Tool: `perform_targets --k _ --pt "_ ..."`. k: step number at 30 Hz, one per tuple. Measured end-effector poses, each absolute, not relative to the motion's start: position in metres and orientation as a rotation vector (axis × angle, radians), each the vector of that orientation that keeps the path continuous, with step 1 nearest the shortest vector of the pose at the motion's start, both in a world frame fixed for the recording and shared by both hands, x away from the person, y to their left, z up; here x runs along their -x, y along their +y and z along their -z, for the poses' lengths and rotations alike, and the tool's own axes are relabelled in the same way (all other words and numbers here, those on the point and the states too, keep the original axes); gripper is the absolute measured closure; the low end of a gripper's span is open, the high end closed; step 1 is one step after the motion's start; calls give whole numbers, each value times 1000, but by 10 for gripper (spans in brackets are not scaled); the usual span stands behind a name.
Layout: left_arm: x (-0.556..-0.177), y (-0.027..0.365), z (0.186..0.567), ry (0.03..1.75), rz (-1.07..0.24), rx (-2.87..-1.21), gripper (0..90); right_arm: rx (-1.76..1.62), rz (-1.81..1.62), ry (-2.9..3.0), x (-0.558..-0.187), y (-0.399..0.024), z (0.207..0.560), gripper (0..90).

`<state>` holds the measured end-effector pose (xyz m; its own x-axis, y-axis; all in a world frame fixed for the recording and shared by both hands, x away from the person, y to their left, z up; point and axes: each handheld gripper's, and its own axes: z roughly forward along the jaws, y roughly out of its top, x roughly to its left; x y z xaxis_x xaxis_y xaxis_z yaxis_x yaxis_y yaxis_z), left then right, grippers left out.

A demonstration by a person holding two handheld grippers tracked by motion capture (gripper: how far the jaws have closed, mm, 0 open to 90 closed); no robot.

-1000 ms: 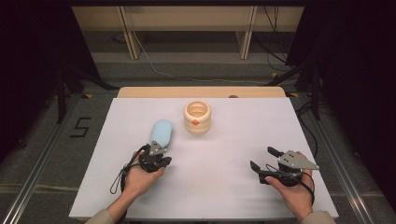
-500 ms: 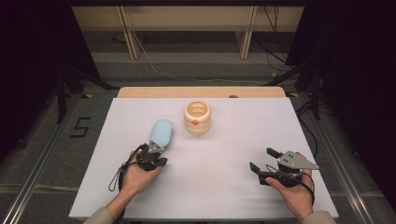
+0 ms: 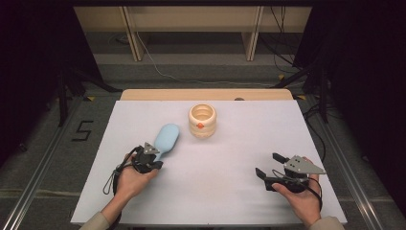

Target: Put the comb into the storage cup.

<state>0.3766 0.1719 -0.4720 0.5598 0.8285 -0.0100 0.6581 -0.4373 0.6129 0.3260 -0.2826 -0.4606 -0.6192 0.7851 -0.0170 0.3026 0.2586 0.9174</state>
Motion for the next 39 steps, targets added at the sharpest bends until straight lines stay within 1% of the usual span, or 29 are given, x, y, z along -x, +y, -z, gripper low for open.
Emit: perform_targets --k 2,5,7,19,21,30,36,39 --pt "-378 176 472 1197 -387 -2229 899 -992 -1339 2060 -326 -282 461 160" --pt "-379 182 472 1217 -415 -2237 898 -989 -1340 2062 -326 -283 461 160" --pt "-381 186 472 1226 -399 -2232 898 -992 -1342 2062 -326 -283 461 159" --pt "-382 190 472 1205 -444 -2272 897 -1008 -1351 2062 -326 -284 463 159" --pt "-383 191 472 1208 -468 -2280 896 -1011 -1354 2059 -326 -284 463 160" --pt "-385 196 473 1204 -476 -2270 893 -1012 -1361 2064 -326 -285 463 160" --pt "-384 196 474 1165 -471 -2275 864 -1008 -1363 2068 -326 -284 464 160" --pt "-382 194 473 1136 -448 -2272 830 -1008 -1364 2068 -326 -285 464 160"
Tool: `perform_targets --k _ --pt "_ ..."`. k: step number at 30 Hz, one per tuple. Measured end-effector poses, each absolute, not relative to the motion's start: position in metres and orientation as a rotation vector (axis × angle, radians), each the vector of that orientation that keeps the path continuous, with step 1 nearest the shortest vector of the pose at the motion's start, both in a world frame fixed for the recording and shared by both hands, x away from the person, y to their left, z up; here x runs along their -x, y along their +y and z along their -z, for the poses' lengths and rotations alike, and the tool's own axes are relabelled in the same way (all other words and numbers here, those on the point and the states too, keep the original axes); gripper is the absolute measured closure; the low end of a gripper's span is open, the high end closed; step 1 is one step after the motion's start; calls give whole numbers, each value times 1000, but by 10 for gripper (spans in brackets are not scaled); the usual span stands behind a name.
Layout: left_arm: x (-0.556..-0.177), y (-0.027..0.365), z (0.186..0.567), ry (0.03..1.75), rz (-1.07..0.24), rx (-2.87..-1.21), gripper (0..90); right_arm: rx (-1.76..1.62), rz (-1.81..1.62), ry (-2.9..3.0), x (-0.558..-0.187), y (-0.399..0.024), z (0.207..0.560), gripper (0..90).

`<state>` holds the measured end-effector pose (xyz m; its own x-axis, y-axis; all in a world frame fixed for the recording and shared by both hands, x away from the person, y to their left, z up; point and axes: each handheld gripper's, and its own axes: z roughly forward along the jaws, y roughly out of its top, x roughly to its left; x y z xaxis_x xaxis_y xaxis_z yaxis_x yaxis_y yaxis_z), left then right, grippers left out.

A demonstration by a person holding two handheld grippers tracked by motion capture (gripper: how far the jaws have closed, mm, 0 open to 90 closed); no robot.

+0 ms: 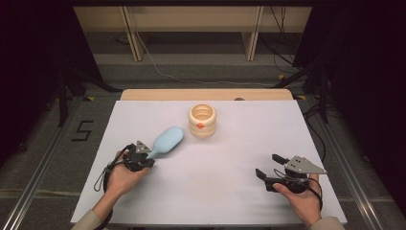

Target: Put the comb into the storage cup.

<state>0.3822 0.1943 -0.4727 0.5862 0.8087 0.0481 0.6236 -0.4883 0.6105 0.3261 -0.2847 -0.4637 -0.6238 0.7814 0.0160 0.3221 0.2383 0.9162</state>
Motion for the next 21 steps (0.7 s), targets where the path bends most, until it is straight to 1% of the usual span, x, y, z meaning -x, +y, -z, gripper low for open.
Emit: perform_targets --k 3,8,12,15,17,18,19,21 --pt "-380 194 468 1075 -431 -2255 803 -1010 -1366 2066 -326 -285 464 160" --pt "-377 197 458 1008 -434 -2180 696 -1010 -1363 2069 -326 -284 464 160" --pt "-378 202 454 1013 -426 -2090 652 -1011 -1365 2070 -326 -284 464 160" --pt "-379 205 450 1027 -409 -2047 567 -1010 -1367 2070 -326 -284 464 160" --pt "-380 207 447 1045 -413 -2029 478 -1011 -1367 2070 -326 -284 464 160" --pt "-382 207 446 1061 -424 -2020 478 -1012 -1367 2070 -326 -284 464 160" --pt "-382 207 446 1070 -419 -2013 430 -1014 -1366 2069 -326 -284 464 160" --pt "-383 207 446 1089 -454 -2018 323 -1014 -1365 2068 -326 -284 464 160"
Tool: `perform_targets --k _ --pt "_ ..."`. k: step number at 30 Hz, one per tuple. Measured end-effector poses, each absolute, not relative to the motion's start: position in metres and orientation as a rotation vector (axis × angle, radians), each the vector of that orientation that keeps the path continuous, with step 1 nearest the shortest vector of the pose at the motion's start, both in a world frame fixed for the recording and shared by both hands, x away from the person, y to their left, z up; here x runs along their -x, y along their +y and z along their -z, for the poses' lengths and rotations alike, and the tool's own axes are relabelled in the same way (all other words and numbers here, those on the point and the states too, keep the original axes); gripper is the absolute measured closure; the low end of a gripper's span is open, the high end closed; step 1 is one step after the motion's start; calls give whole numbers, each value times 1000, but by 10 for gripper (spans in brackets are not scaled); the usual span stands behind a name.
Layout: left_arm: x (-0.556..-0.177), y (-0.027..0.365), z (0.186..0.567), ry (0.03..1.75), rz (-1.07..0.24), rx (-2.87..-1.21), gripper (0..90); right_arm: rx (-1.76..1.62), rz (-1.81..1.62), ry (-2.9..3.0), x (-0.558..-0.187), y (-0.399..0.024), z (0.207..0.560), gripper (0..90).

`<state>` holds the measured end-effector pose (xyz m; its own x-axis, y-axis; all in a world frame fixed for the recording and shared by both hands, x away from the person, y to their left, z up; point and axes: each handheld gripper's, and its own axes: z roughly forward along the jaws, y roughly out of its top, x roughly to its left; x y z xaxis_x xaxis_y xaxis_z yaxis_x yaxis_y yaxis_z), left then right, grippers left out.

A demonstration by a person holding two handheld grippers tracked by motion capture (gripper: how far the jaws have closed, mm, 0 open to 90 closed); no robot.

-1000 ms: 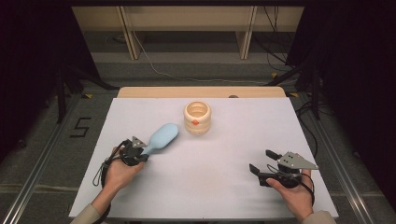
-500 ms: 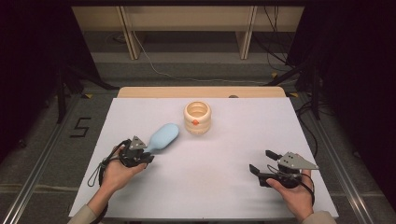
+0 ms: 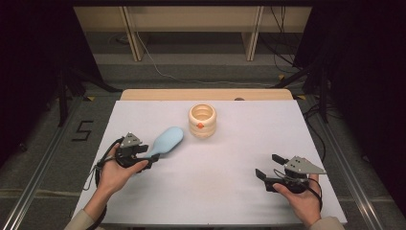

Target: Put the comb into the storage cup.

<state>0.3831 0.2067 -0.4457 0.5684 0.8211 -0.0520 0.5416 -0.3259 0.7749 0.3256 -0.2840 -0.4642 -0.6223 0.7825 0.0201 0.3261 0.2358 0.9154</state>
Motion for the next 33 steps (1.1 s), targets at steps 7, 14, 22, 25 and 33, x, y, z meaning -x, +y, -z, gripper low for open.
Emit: perform_targets --k 7,14,22,25,33 --pt "-390 205 449 1054 -499 -2115 102 -1027 -1368 2059 -325 -285 465 161" --pt "-400 209 455 1060 -467 -2187 83 -1035 -1365 2060 -325 -285 465 160" --pt "-408 199 457 1065 -444 -2281 94 -1040 -1362 2061 -326 -285 466 160" --pt "-413 196 458 1061 -449 -2307 112 -1039 -1362 2060 -326 -286 465 160" --pt "-423 193 459 1066 -435 -2355 148 -1037 -1364 2058 -326 -286 465 160"
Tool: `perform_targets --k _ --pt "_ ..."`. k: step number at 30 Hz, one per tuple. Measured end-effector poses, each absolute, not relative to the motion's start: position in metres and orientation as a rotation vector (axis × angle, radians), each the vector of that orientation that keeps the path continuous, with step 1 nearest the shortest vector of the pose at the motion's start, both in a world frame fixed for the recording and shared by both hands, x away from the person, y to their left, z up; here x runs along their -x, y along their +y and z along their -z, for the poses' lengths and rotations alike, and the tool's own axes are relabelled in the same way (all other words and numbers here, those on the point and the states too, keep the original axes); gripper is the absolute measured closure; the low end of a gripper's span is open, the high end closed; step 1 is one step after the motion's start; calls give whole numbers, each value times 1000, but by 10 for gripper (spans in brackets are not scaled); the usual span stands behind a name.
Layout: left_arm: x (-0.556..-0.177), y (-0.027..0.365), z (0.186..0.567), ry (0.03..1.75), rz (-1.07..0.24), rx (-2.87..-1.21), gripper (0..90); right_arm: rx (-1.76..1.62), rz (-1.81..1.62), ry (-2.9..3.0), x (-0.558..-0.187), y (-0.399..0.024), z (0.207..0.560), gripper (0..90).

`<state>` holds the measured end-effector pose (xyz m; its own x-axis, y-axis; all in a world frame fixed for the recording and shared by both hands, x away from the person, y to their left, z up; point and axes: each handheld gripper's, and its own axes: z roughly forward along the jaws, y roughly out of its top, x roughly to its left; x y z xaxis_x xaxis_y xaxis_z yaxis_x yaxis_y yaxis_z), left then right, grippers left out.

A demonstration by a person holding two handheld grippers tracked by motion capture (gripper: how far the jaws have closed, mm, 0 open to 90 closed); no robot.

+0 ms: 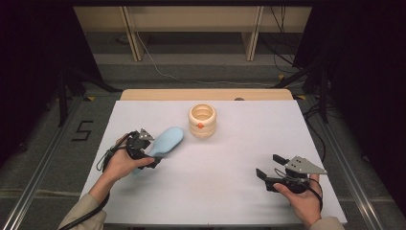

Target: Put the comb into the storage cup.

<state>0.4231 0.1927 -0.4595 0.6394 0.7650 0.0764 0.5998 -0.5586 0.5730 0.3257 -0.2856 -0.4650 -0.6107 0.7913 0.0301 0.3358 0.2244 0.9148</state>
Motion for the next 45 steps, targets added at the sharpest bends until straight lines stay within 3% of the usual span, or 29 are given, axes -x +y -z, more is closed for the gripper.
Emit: perform_targets --k 21,36,45 --pt "-439 185 459 1173 -372 -2434 204 -1038 -1360 2062 -326 -285 465 160" --pt "-450 183 460 1155 -301 -2488 346 -1036 -1358 2064 -326 -285 466 160" --pt "-452 182 464 1152 -285 -2509 384 -1038 -1358 2062 -326 -285 465 160"
